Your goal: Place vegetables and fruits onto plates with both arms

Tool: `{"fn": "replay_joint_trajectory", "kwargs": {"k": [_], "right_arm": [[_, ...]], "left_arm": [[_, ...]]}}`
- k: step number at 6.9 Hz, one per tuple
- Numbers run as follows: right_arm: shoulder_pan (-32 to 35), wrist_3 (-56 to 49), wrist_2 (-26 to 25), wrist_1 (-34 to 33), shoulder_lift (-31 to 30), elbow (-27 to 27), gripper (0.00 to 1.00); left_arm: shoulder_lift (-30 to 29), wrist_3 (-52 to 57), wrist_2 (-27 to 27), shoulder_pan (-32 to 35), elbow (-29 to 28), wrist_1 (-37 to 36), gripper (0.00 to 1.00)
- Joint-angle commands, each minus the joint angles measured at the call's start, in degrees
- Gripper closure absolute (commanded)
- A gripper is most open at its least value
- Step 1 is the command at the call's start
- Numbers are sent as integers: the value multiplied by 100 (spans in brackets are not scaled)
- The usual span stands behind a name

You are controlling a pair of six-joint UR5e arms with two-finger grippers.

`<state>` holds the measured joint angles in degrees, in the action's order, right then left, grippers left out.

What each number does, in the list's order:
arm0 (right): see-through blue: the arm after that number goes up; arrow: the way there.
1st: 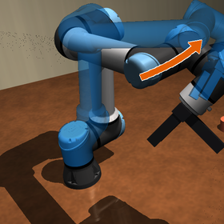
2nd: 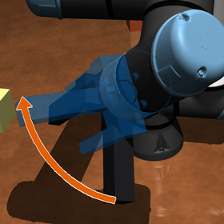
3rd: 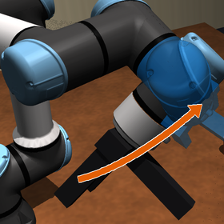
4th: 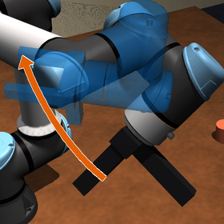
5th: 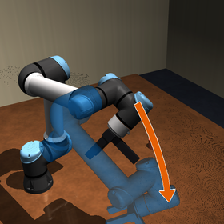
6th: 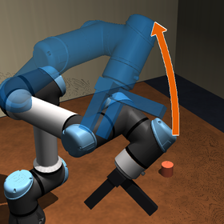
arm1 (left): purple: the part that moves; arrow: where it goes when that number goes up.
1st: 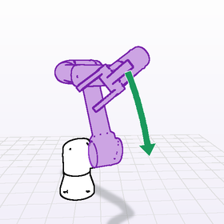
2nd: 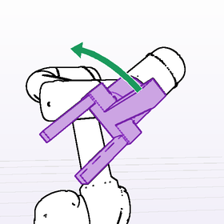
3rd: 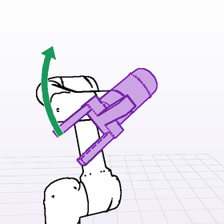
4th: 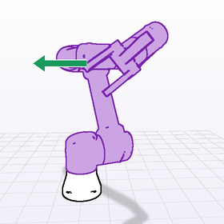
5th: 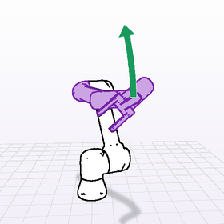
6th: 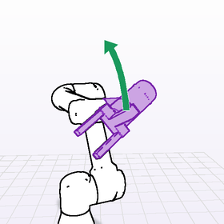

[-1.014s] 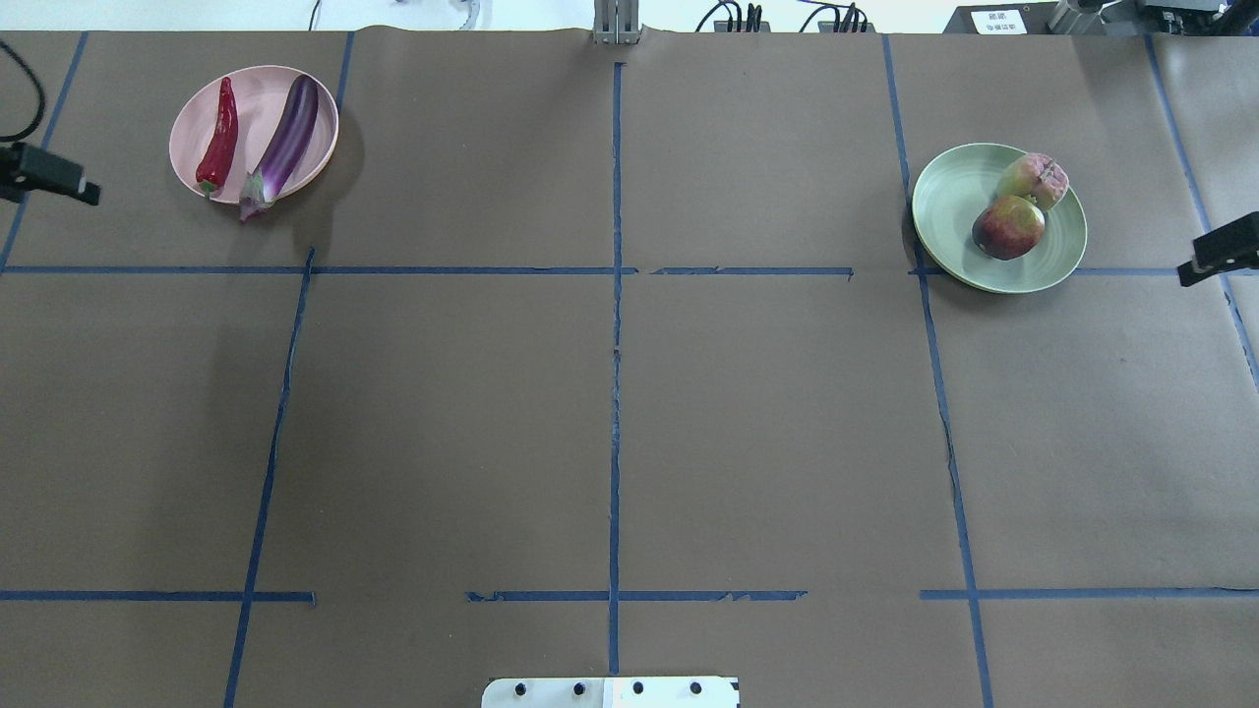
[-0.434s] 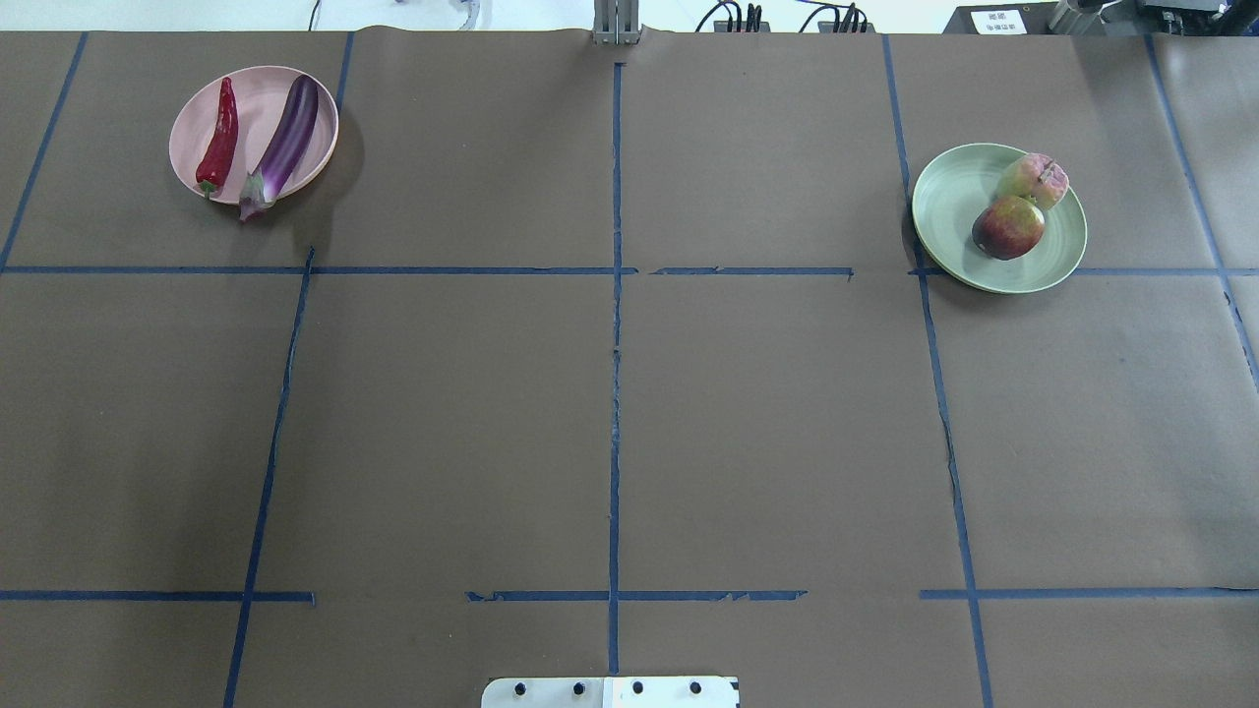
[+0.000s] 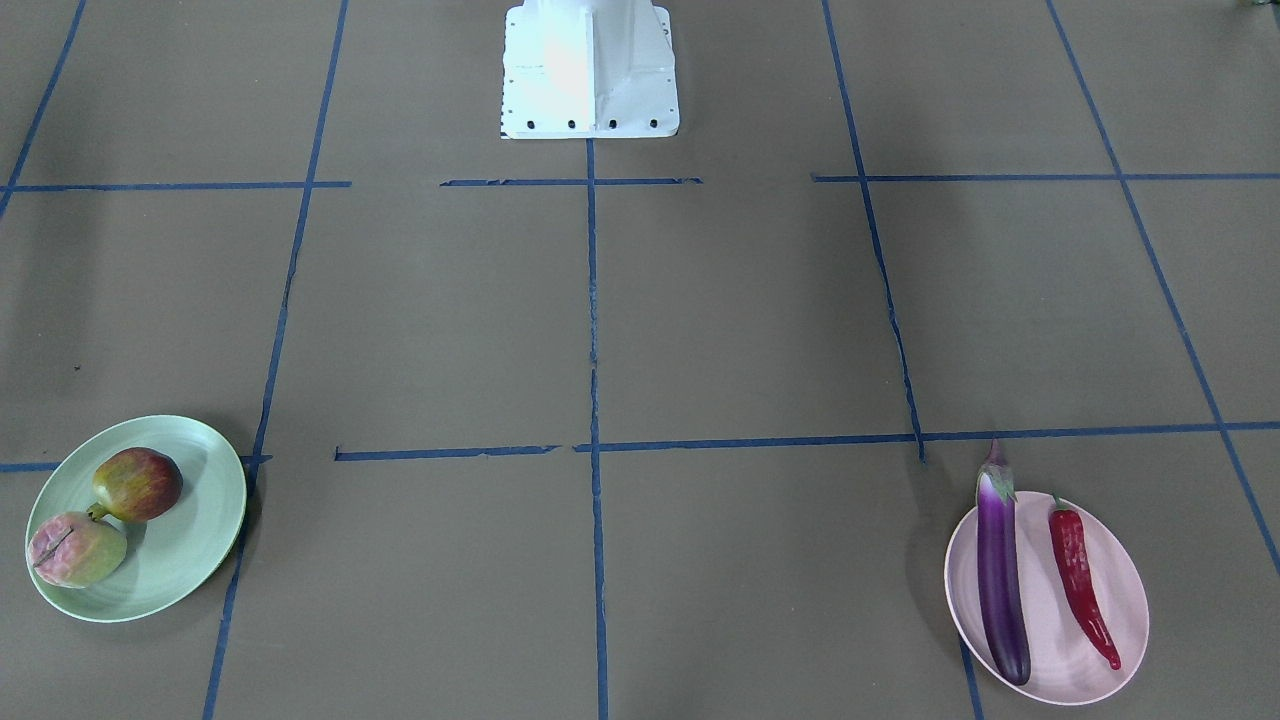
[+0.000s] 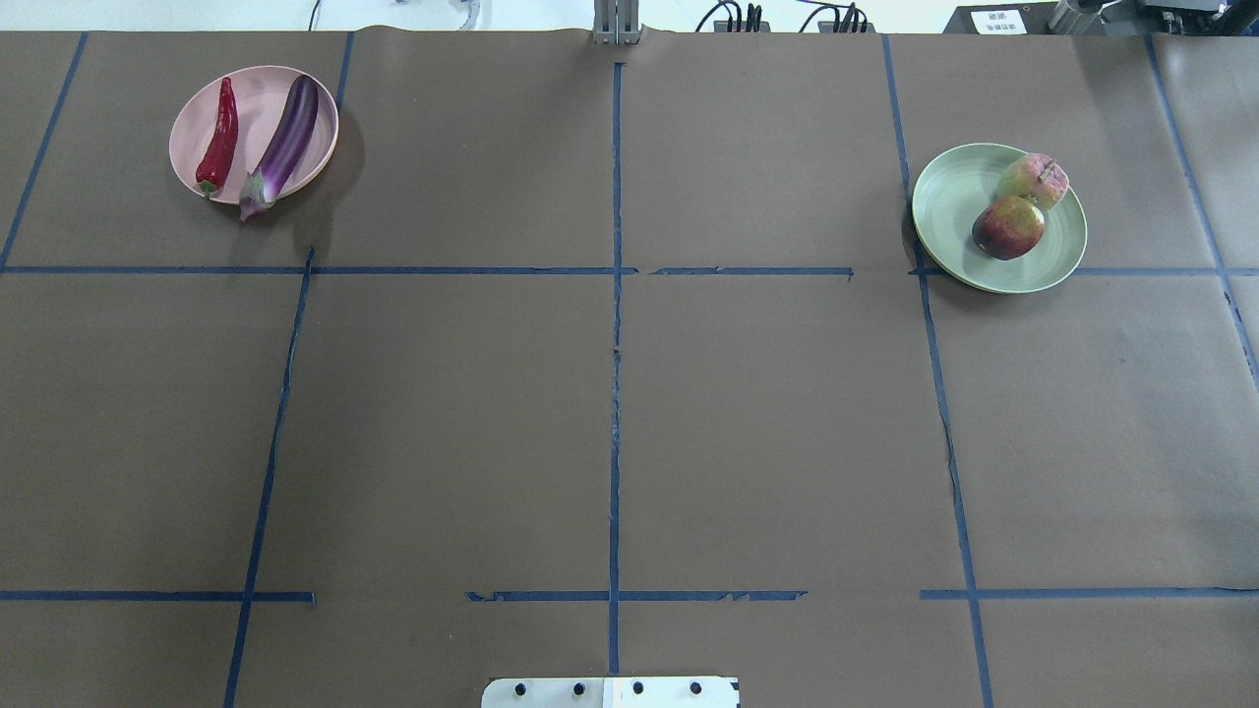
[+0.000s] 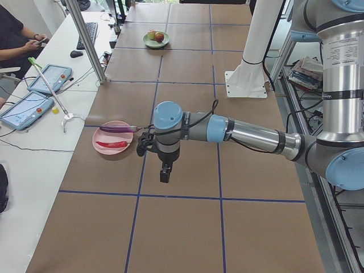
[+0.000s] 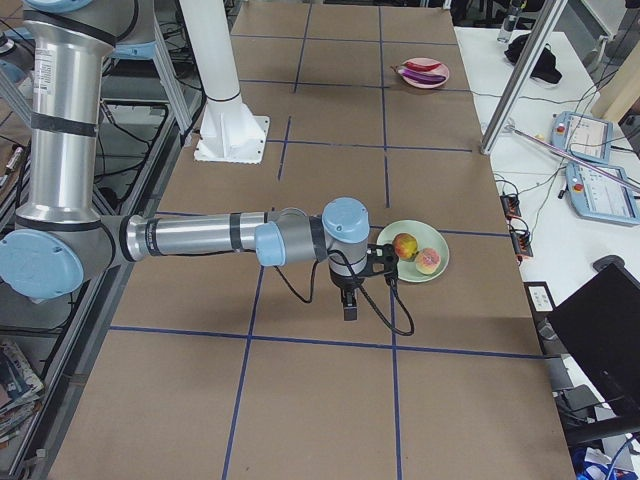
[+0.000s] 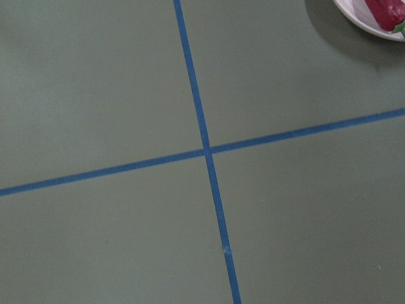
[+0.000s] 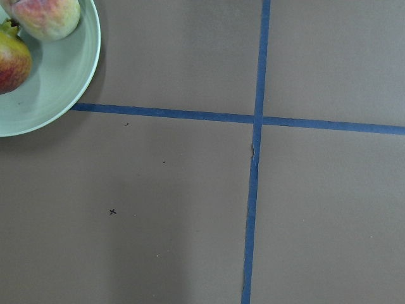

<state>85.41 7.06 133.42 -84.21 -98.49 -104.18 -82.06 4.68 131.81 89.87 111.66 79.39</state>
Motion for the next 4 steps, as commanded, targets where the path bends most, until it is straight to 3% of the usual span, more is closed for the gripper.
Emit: {"fn": "replay_joint_trajectory", "kwargs": {"k": [1, 3, 4], "right_arm": [[2, 32, -9, 10, -64, -15, 0], [2, 32, 52, -25, -169, -6, 0], [2, 24, 218, -25, -222, -24, 0]], "left_arm": [[102, 15, 12, -5, 337, -161, 0], [706, 41, 12, -22, 838, -126, 0], [787, 7, 90, -22, 761, -169, 0]]}}
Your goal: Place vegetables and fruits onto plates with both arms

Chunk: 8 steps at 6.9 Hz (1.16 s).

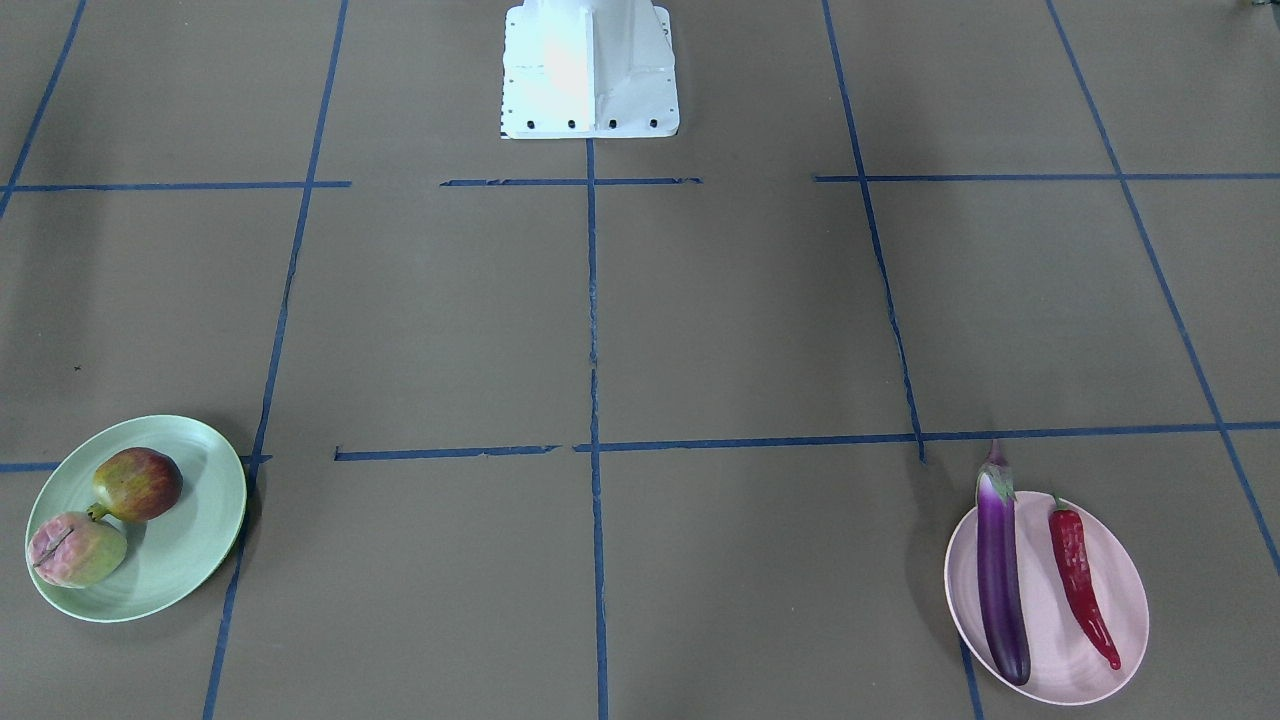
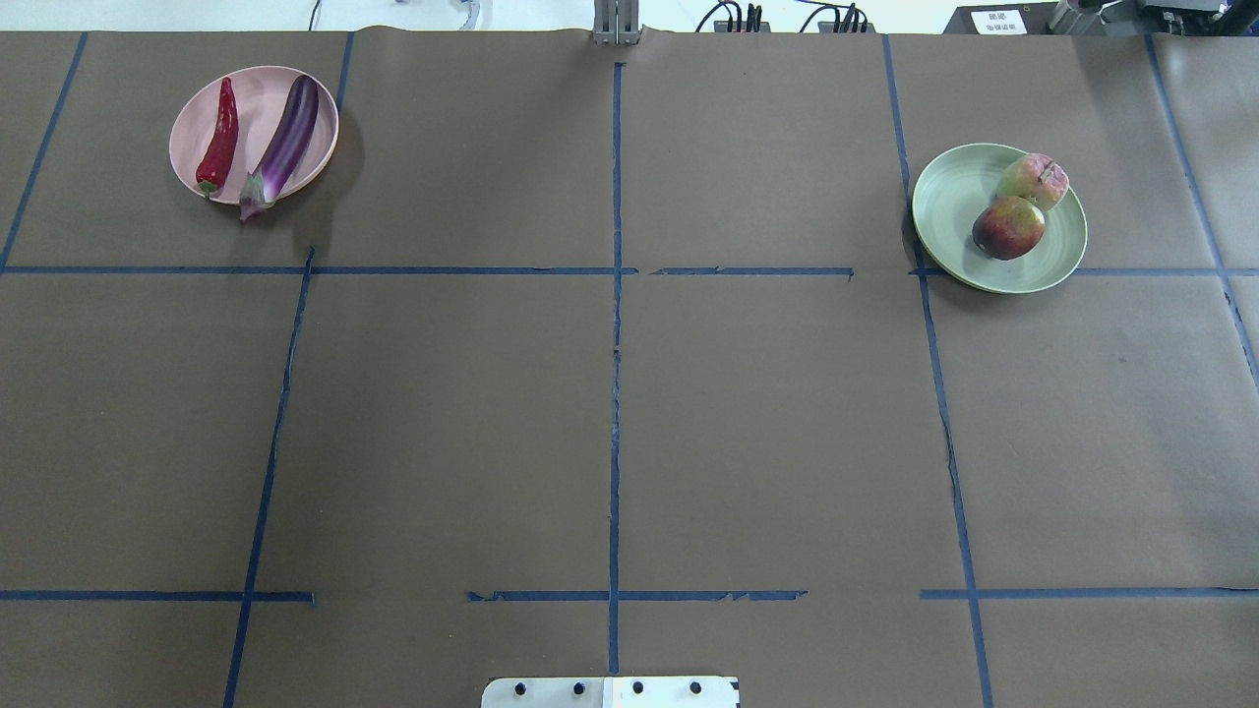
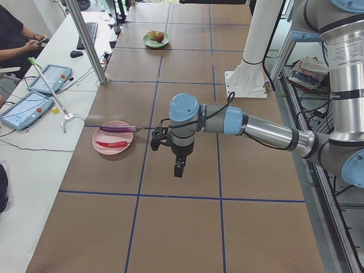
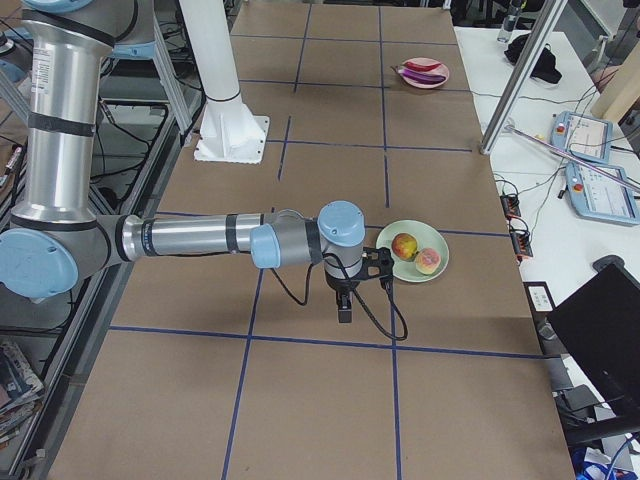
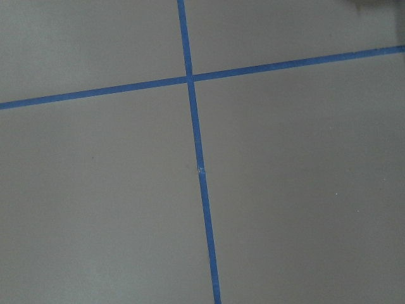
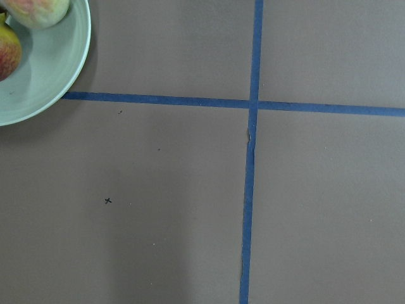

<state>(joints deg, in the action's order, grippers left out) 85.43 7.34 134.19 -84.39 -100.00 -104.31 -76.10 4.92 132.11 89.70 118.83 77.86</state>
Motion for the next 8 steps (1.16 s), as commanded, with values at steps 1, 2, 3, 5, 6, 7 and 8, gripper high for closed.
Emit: {"fn": "replay_joint_trajectory", "kwargs": {"k": [1, 2, 3, 5, 6, 7, 8], "right_arm": [[-26, -57, 212, 10, -194, 7, 0], [-61, -83, 221, 10, -204, 25, 0], [-62, -83, 256, -7, -221, 42, 0], [-62, -83, 291, 54, -458, -80, 0], [-62, -75, 283, 45, -546, -263, 0], [-88, -57, 248, 45, -555, -256, 0], [-88, -66, 230, 54, -555, -256, 0]], "left_arm": [[288, -35, 312, -5, 35, -34, 0], [350, -35, 332, -5, 44, -16, 0], [359, -35, 341, -5, -17, -34, 0], [368, 26, 376, -5, -298, 10, 0], [368, 26, 376, -14, -299, 19, 0], [359, 26, 376, -14, -281, 19, 0], [350, 35, 376, -14, -272, 19, 0]]}}
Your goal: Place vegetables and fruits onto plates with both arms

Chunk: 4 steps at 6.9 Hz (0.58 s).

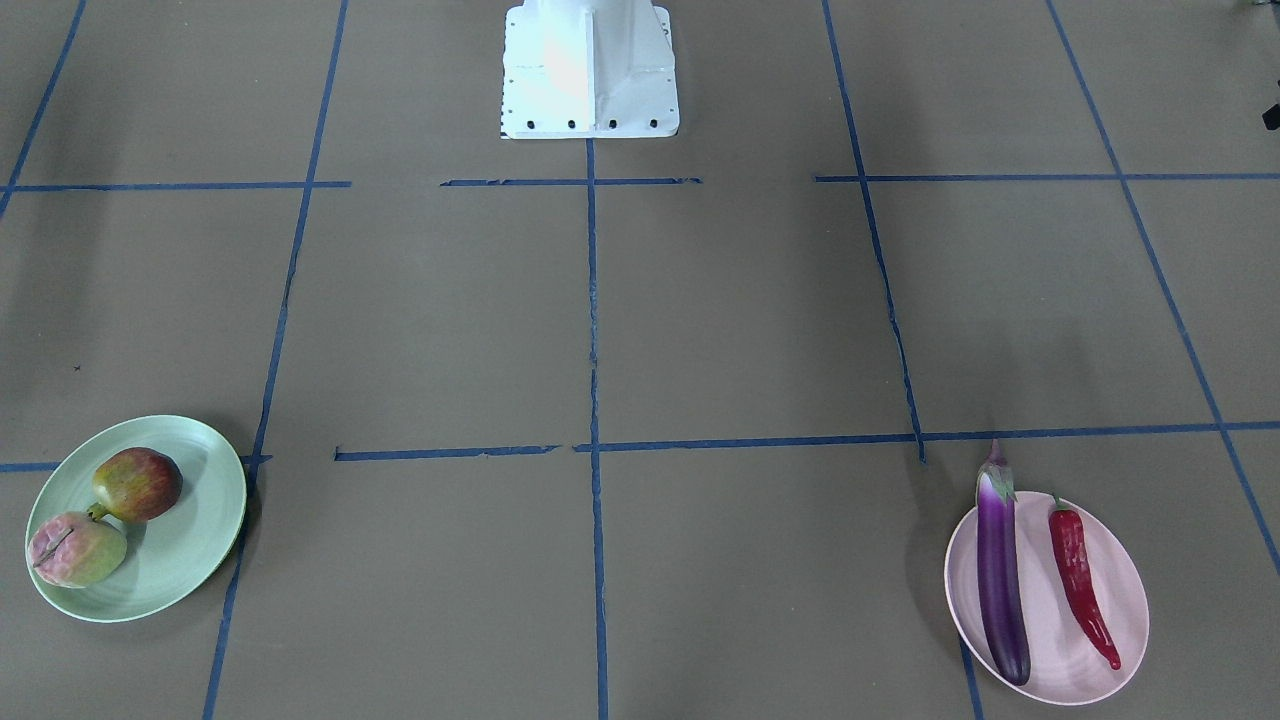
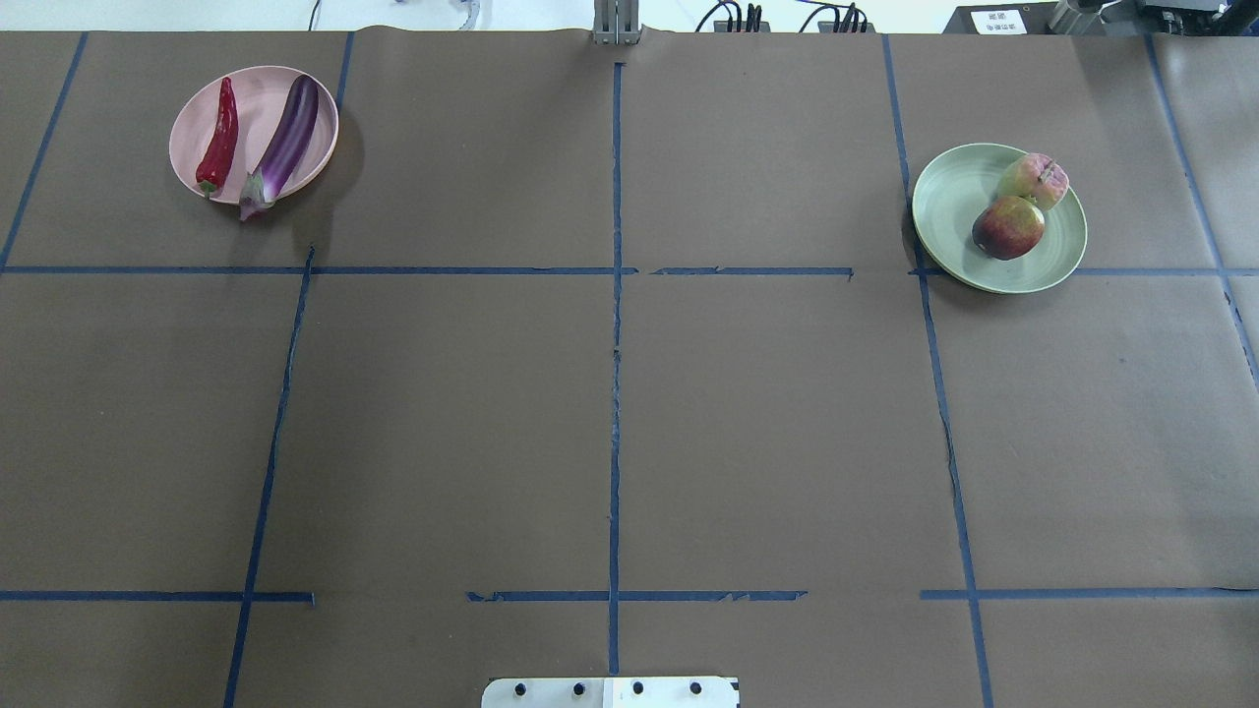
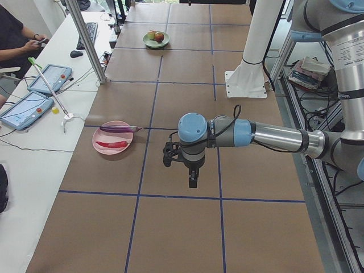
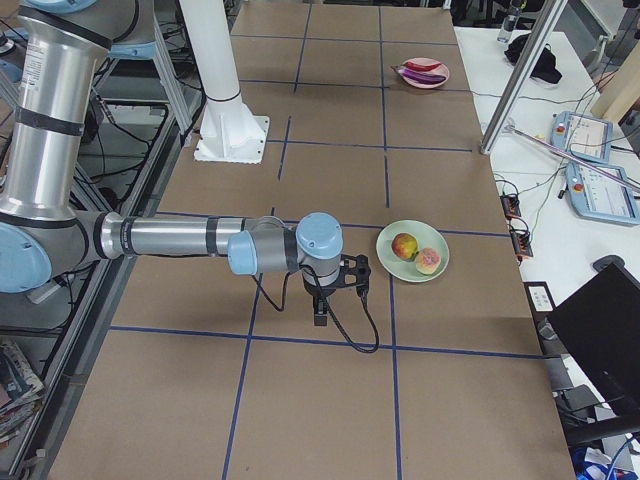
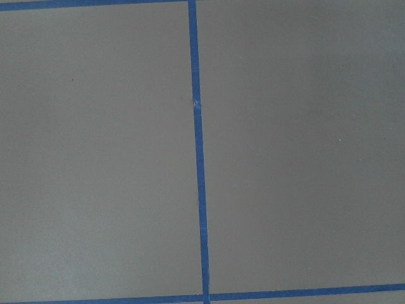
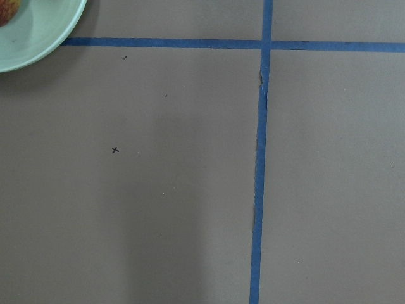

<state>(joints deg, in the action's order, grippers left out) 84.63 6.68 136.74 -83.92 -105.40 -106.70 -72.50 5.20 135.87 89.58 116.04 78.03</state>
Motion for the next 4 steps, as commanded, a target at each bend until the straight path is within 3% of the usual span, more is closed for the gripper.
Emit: {"fn": "replay_joint_trajectory", "kwargs": {"k": [1, 4], "right_arm": [[-34, 17, -24, 7, 10, -18, 0], [-34, 79, 107, -55, 45, -132, 0]], "left_arm": [[-27, -1, 1, -2, -28, 2, 0], [-194, -10, 1, -10, -283, -7, 0]]}}
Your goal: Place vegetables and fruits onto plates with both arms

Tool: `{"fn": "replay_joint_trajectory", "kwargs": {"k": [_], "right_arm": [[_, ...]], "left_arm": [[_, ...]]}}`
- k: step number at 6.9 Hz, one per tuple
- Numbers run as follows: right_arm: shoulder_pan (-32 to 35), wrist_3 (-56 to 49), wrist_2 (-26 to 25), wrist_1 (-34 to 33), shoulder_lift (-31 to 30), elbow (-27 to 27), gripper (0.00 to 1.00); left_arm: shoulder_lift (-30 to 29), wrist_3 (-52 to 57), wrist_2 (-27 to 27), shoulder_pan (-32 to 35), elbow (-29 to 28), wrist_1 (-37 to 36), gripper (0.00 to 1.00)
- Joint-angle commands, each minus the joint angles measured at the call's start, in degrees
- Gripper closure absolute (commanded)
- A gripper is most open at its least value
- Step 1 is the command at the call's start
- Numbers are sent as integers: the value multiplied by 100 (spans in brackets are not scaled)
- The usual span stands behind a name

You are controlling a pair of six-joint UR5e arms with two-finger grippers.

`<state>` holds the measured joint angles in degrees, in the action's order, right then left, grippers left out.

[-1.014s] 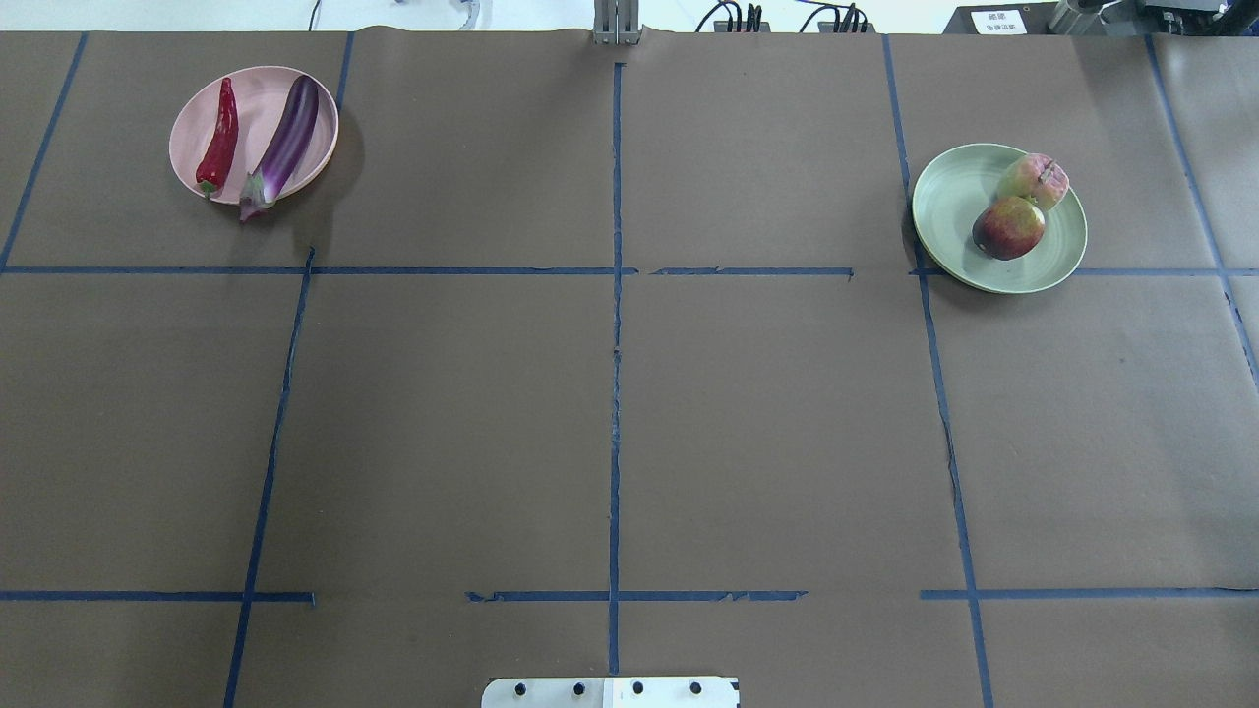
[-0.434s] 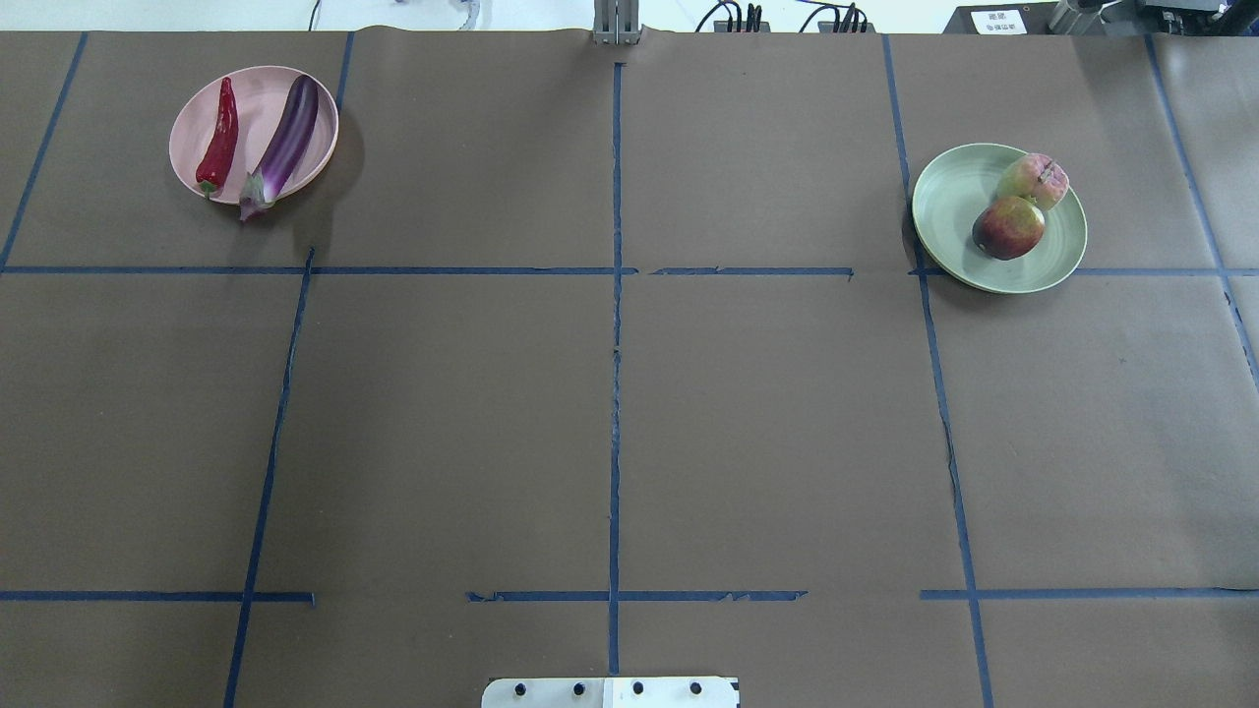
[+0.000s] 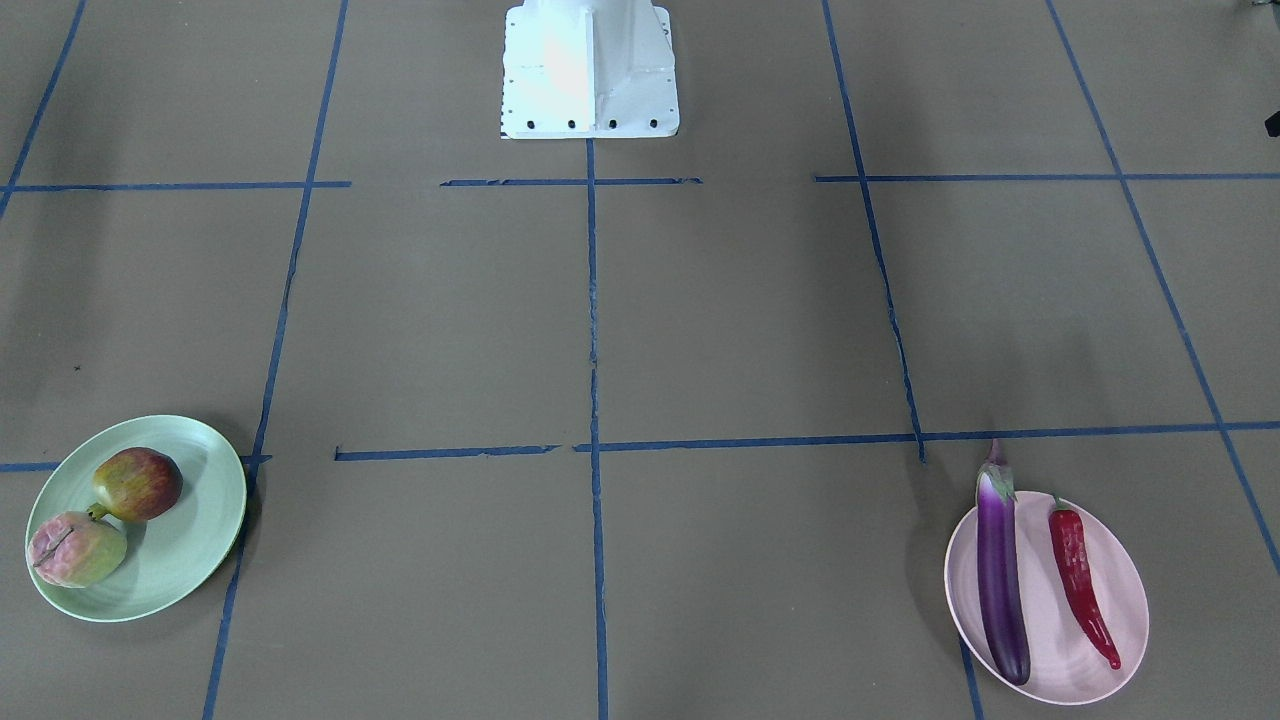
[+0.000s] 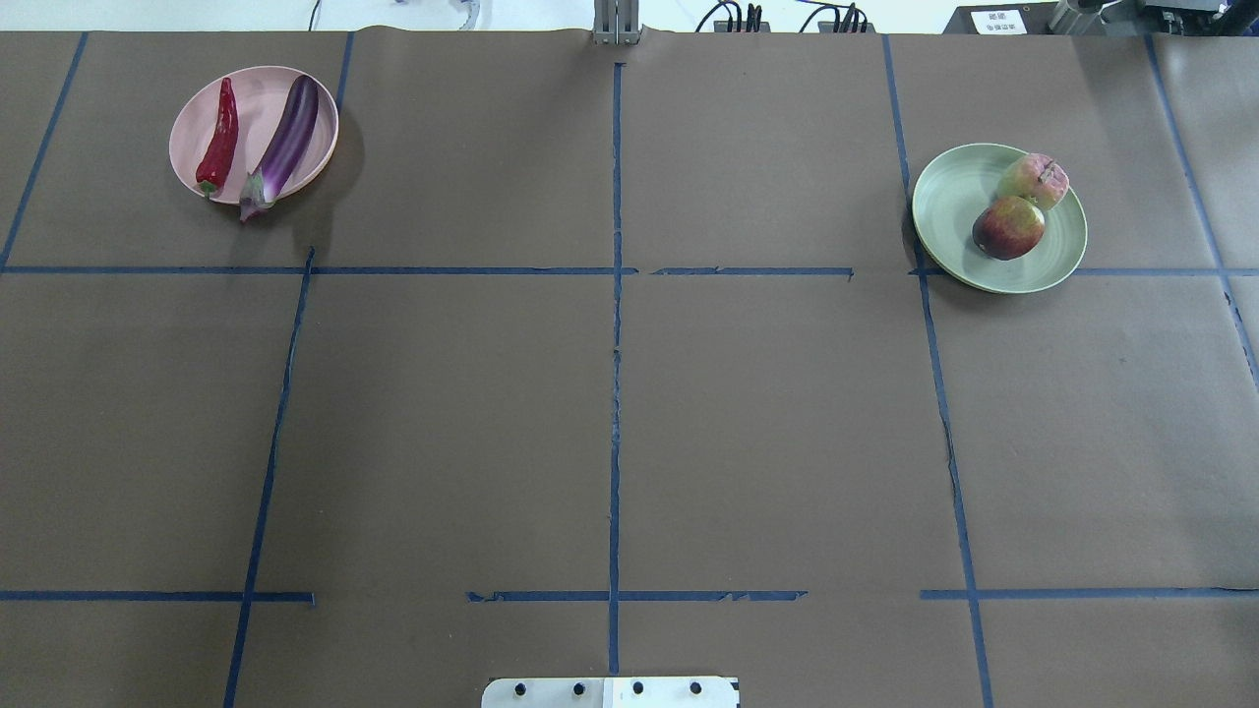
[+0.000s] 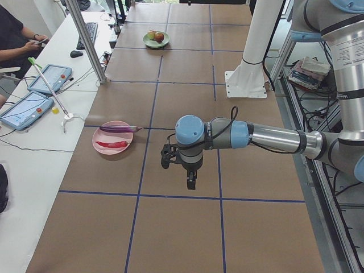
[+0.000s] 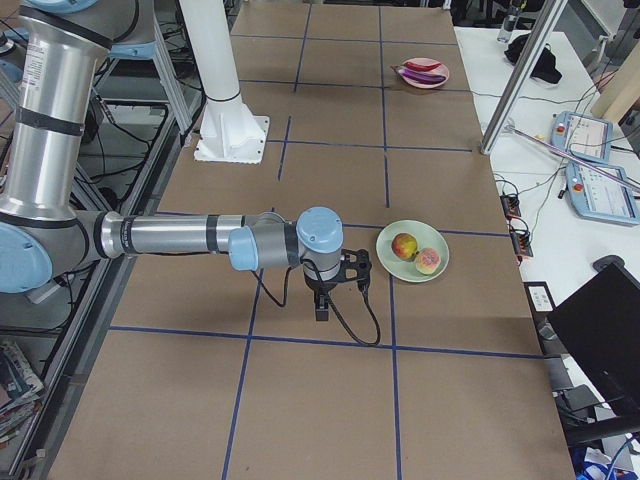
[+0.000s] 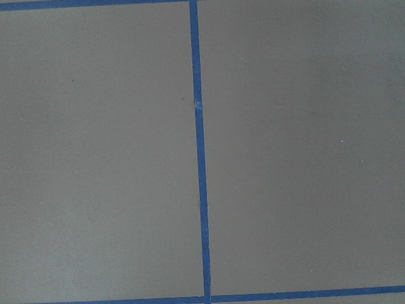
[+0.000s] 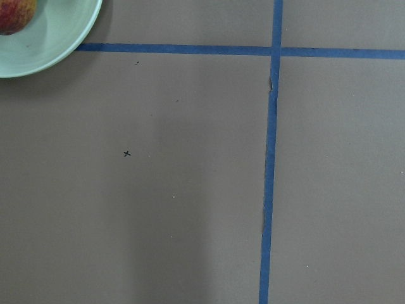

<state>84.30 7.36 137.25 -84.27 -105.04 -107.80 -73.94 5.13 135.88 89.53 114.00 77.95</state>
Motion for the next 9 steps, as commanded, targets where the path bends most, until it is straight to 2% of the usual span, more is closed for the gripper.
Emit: {"fn": "replay_joint_trajectory", "kwargs": {"k": [1, 3, 4, 5, 6, 9], "right_arm": [[-10, 54, 65, -19, 10, -13, 0], [-10, 64, 283, -71, 45, -13, 0], [-2, 55, 302, -350, 202, -56, 0], [-71, -15, 215, -623, 282, -83, 0], [-72, -163, -160, -626, 257, -100, 0], [-89, -428, -269, -687, 230, -109, 0]], "left_arm": [[-94, -3, -17, -5, -27, 1, 0], [-129, -3, -26, -110, -97, 9, 0], [-121, -3, -44, -111, -106, 9, 0], [-121, -3, -70, -146, -106, 1, 0], [-121, -3, -70, -146, -97, 9, 0], [-121, -3, -70, -146, -97, 9, 0]]}}
